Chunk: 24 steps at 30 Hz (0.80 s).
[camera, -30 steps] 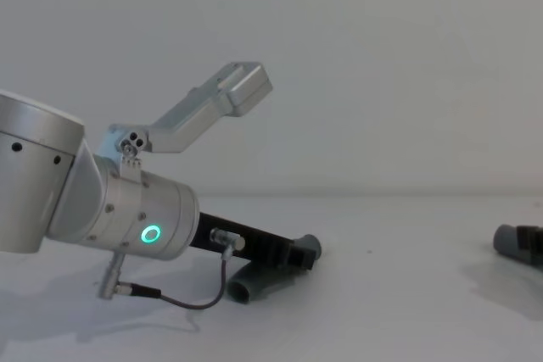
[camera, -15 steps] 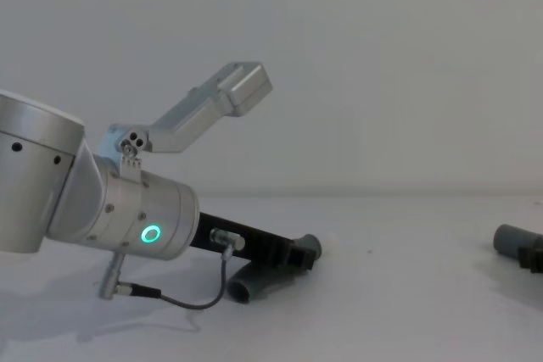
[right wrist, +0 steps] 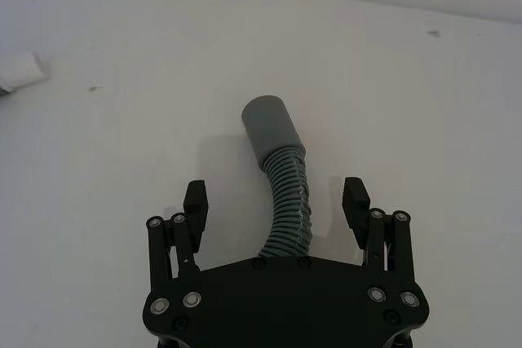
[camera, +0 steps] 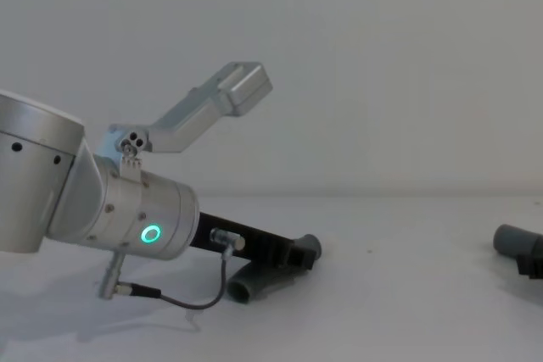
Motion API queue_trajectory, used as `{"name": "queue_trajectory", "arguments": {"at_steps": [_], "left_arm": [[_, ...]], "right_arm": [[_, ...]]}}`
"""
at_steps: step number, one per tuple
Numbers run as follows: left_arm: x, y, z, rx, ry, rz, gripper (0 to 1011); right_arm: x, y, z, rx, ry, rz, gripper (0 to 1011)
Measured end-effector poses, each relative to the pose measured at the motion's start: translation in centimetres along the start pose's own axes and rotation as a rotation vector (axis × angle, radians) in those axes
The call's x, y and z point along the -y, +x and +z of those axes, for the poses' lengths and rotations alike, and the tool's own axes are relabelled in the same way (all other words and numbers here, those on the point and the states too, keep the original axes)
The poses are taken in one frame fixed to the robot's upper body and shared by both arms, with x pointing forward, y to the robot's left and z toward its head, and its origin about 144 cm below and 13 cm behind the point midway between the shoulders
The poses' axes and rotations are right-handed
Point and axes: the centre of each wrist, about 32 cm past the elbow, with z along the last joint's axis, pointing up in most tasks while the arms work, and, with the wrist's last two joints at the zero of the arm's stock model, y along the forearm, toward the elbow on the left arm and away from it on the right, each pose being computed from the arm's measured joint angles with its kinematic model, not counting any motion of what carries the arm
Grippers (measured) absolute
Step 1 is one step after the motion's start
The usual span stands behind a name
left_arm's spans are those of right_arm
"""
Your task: Use both hands to pick up one end of the pipe from the table, align the ends, and insert them.
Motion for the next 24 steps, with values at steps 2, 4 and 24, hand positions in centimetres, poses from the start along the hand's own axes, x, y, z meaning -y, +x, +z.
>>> {"name": "queue_trajectory", "arguments": {"at_steps": [2, 4, 24], "left_arm": [[0.0, 0.0, 0.0, 0.0, 0.0, 0.0, 368], [0.0, 0.0, 0.0, 0.0, 0.0, 0.0, 368], [0.0, 0.0, -0.01, 0.0, 0.0, 0.0, 368]], "right_arm": [[-0.06, 0.05, 0.01, -0.001, -0.002, 0.0, 1004], [-0.11, 0.07, 0.02, -0.003, -0.004, 0.001, 1004], [-0.38, 0.28, 0.08, -0.011, -0.015, 0.003, 632]]}}
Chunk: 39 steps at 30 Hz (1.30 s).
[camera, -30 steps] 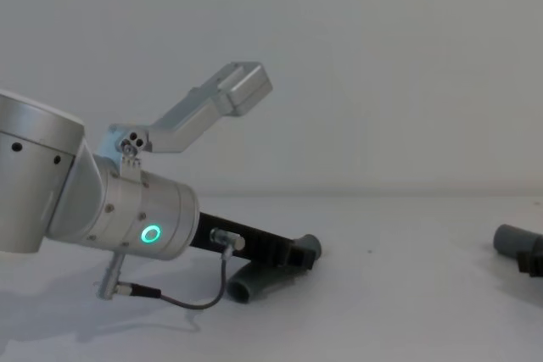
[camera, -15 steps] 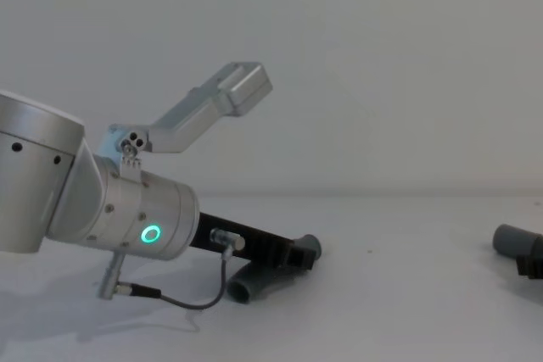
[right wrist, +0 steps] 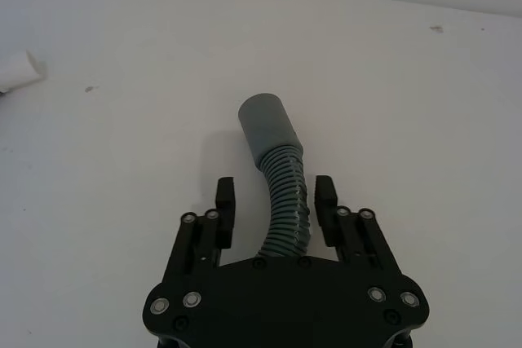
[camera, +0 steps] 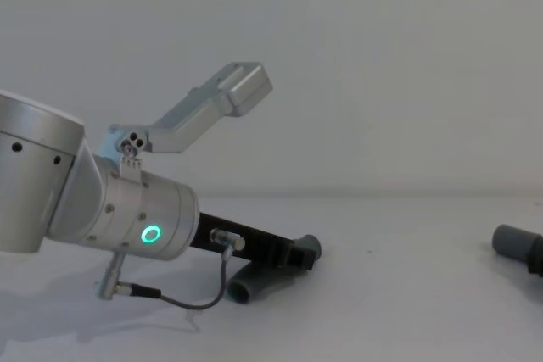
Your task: Use both hands to pick up one end of the pipe from the table, align the ends, and insert them.
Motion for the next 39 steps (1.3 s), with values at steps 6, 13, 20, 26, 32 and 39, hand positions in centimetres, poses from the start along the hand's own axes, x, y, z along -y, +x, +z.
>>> {"name": "queue_trajectory", "arguments": {"at_steps": [6, 13, 20, 26, 32, 39], "left_arm": [[0.0, 0.0, 0.0, 0.0, 0.0, 0.0, 368], [0.0, 0.0, 0.0, 0.0, 0.0, 0.0, 368], [0.0, 0.0, 0.0, 0.0, 0.0, 0.0, 368], [0.0, 0.0, 0.0, 0.0, 0.0, 0.0, 368], [0.02, -0.02, 0.01, 0.004, -0.002, 0.005, 368], [-0.1, -0.09, 0.19, 0.024, -0.023, 0.022, 368]], "right_arm": [[-0.02, 0.02, -0.01, 0.0, -0.002, 0.0, 435], [-0.04, 0.02, 0.0, -0.001, -0.003, 0.0, 231], [-0.06, 0.01, 0.0, -0.001, -0.003, 0.001, 172], [-0.07, 0.02, -0.01, -0.001, -0.003, 0.001, 168], [-0.02, 0.02, -0.05, -0.002, 0.0, 0.007, 166], [0.3, 0.17, -0.1, 0.007, 0.04, 0.051, 166]]}}
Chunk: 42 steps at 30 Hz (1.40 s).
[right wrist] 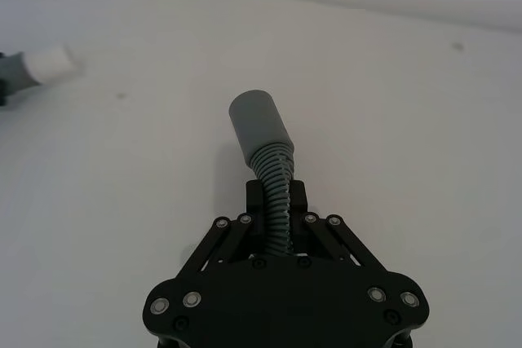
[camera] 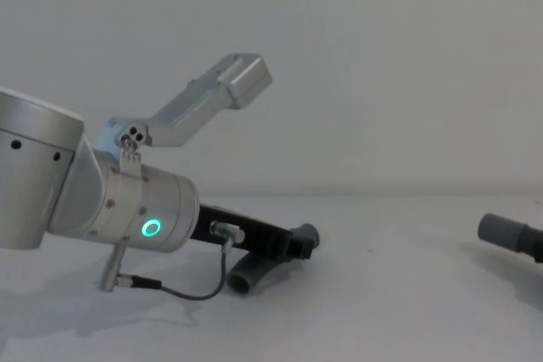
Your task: Use both hands to pick up one end of the pipe from the table, align the ends, and insert them.
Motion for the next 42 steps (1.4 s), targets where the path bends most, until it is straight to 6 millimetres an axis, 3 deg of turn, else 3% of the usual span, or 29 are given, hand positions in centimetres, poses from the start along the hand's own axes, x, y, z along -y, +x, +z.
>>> {"name": "queue_trajectory", "arguments": {"at_steps": [18, 42], "left_arm": [[-1.9, 0.8, 1.4, 0.111, -0.022, -0.064, 368], [-3.8, 2.0, 3.2, 0.23, 0.034, -0.2, 368]], "right_arm": [[1.9, 2.6, 0.6, 0.096, 0.126, 0.193, 162], [3.7, 8.3, 1.5, 0.231, 0.165, 0.556, 161]]}}
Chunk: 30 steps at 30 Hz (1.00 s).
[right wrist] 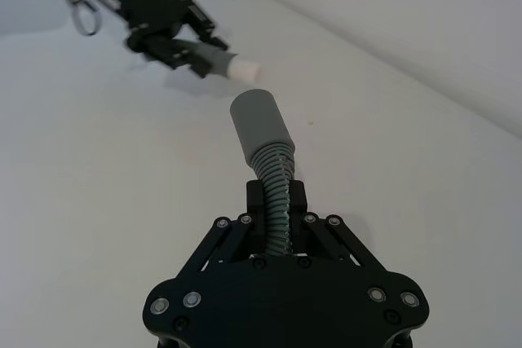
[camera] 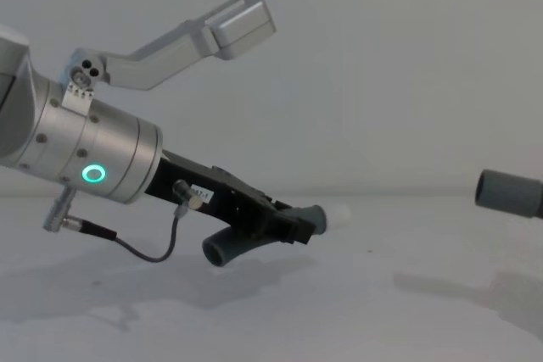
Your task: Use both hands to pick up one end of the pipe from the table, align the ends, and insert them.
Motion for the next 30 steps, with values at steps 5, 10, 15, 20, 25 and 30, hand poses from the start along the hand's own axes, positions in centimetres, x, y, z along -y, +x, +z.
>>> {"name": "queue_trajectory", "arguments": {"at_steps": [5, 10, 15, 20, 25, 30], "left_arm": [[-0.2, 0.2, 0.2, 0.006, 0.003, -0.015, 368], [-0.3, 0.3, 0.3, 0.013, 0.004, -0.03, 368], [-0.4, 0.6, 0.6, 0.025, 0.004, -0.055, 368], [-0.4, 0.8, 0.8, 0.043, 0.001, -0.089, 368], [-0.3, 1.0, 1.2, 0.073, 0.001, -0.14, 368], [-0.3, 1.2, 1.7, 0.109, -0.002, -0.2, 368]], "right_arm": [[0.6, 1.0, 0.2, 0.011, -0.006, 0.092, 160], [1.1, 1.7, 0.4, 0.018, -0.018, 0.163, 160], [1.5, 2.4, 0.6, 0.024, -0.03, 0.231, 160], [1.8, 2.8, 0.7, 0.024, -0.037, 0.268, 159], [2.1, 3.1, 0.8, 0.025, -0.042, 0.296, 159], [2.2, 3.3, 0.8, 0.026, -0.046, 0.312, 158]]}}
